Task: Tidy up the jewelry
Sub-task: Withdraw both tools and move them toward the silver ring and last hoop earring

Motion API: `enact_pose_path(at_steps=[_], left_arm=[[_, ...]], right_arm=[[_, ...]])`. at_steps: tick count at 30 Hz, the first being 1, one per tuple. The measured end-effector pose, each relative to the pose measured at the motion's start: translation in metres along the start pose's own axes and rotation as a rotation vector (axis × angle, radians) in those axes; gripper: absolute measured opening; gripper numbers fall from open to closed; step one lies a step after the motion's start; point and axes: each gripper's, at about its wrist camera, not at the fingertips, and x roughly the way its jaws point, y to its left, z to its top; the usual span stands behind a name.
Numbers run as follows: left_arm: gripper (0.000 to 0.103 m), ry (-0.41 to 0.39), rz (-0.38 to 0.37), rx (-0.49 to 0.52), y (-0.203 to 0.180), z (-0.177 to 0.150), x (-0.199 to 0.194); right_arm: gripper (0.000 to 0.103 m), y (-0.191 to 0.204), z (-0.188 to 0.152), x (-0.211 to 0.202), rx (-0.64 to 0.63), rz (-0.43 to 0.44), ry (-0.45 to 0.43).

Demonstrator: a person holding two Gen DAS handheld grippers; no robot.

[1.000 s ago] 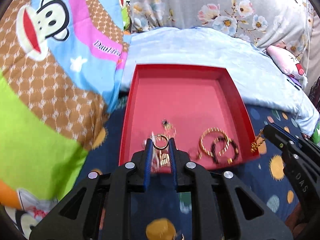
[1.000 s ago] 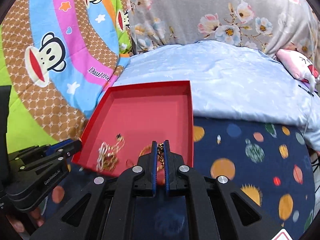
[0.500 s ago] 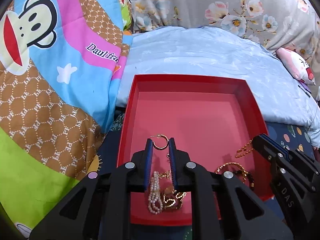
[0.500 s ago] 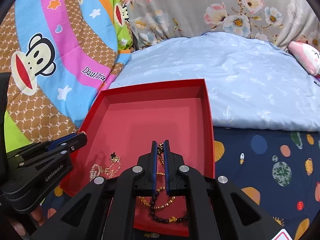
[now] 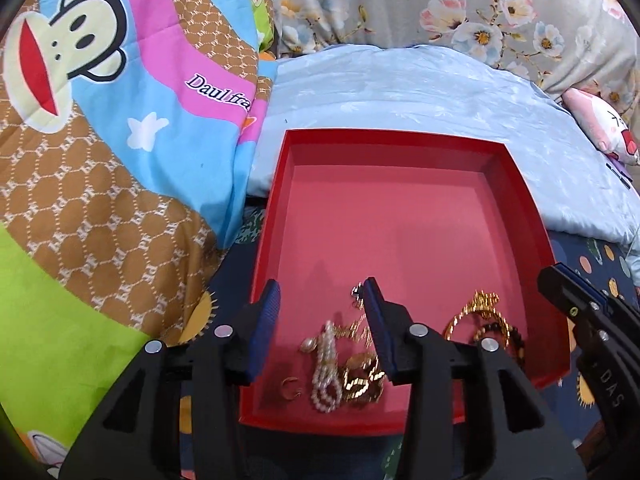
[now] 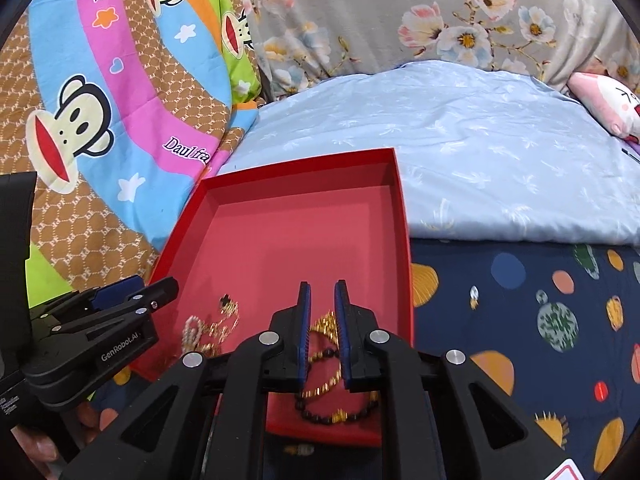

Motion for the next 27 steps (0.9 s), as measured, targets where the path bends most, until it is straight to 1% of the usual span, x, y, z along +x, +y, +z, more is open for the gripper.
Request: enact_pose_path(at_steps=[4, 7, 11, 16, 21, 24, 27], left_arm=[[0.046, -0.007, 0.004, 0.02, 0.002, -0.013, -0.017], [0.047, 0.005, 0.004, 0.027, 0.004, -0.026, -0.028], [0.05, 0.031, -0.003, 0.016, 0.01, -0.047, -0.04], [0.05, 0.063, 0.003, 0.01, 0.019, -0.076, -0.052], [0.051, 0.111, 0.021, -0.017, 0.033, -0.11, -0.059], [0.051, 0.143, 0.023, -0.023, 0.036, -0.128, -0.06], [0.051, 0.165, 0.024, -0.026, 0.036, -0.142, -0.06]], right_arm=[[0.019, 0.002, -0.016, -0.018, -0.006, -0.014, 0.003], [0.02, 0.005, -0.032, -0.032, -0.007, -0.013, 0.022], [0.023, 0.01, -0.058, -0.05, -0.004, -0.012, 0.045], [0.023, 0.015, -0.093, -0.069, 0.009, 0.002, 0.09], [0.024, 0.023, -0.126, -0.08, 0.011, 0.014, 0.14], [0.025, 0.03, -0.147, -0.08, 0.024, 0.031, 0.178], [0.025, 0.036, -0.16, -0.078, 0.021, 0.034, 0.199]])
